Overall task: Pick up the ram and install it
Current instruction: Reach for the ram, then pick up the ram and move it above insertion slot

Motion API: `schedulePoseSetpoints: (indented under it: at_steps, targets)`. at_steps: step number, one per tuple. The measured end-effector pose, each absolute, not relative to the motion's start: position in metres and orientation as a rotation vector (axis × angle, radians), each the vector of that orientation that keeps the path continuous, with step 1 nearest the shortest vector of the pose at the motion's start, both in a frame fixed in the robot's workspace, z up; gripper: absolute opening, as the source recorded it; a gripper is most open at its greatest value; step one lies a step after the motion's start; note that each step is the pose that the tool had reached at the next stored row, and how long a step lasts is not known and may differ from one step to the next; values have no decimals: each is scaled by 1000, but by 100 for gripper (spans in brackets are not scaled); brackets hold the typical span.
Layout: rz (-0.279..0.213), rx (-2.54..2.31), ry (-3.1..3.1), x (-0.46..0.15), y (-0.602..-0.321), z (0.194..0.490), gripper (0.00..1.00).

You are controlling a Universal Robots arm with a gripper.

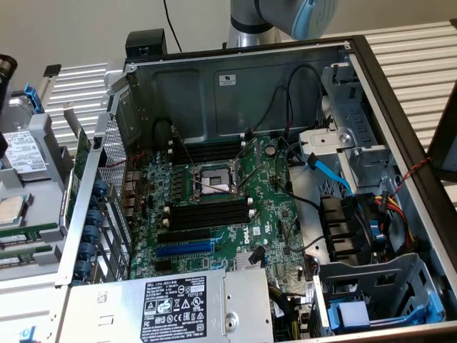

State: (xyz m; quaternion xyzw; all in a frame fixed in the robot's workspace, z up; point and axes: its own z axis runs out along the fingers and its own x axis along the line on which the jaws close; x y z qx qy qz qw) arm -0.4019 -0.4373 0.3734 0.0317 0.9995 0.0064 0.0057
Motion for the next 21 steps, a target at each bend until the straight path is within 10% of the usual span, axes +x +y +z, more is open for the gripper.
schedulePoseSetpoints:
  at_steps: [21]
  targets:
    - [19,88,3130,-441,-408,362,11]
